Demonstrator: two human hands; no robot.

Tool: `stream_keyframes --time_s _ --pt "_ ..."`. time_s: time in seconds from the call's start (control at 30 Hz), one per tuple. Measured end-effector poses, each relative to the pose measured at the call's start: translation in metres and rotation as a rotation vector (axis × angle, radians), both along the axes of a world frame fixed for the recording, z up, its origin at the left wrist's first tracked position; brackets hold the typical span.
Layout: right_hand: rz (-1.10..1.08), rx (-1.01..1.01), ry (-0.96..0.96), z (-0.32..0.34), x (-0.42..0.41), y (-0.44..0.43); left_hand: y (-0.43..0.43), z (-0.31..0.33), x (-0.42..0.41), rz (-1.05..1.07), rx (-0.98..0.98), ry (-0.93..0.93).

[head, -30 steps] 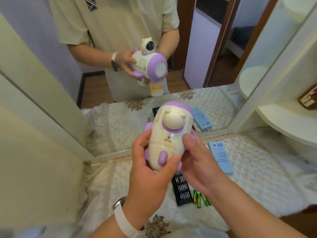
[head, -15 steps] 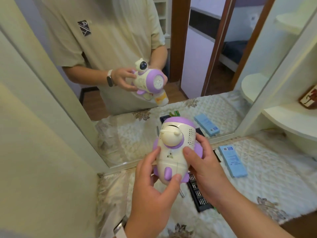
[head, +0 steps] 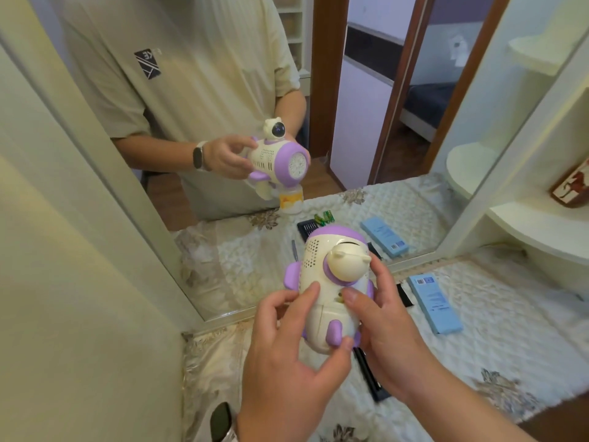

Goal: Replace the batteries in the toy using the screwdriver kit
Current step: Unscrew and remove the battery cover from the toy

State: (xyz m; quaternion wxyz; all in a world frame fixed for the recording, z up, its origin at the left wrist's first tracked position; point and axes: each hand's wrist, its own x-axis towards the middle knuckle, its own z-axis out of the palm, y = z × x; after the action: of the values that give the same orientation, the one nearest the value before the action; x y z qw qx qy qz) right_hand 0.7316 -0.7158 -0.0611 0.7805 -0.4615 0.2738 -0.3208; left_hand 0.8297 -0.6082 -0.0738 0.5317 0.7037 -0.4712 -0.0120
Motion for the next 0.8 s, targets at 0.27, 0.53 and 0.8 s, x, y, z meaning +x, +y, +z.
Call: stream_keyframes --time_s 0.27,0.53,0.8 --pt "0.010 0.076 0.024 0.002 0.000 -0.005 -0.002 0.014 0.003 -0.041 -0.016 -0.149" --pt "0.057 0.056 0.005 0.001 -0.011 -0.006 0.003 0.012 -0.008 -0.038 0.009 -0.116" --pt "-0.072 -0.148 0.088 0.011 -0.018 -0.003 -0.002 0.034 -0.012 -0.025 0.076 -0.266"
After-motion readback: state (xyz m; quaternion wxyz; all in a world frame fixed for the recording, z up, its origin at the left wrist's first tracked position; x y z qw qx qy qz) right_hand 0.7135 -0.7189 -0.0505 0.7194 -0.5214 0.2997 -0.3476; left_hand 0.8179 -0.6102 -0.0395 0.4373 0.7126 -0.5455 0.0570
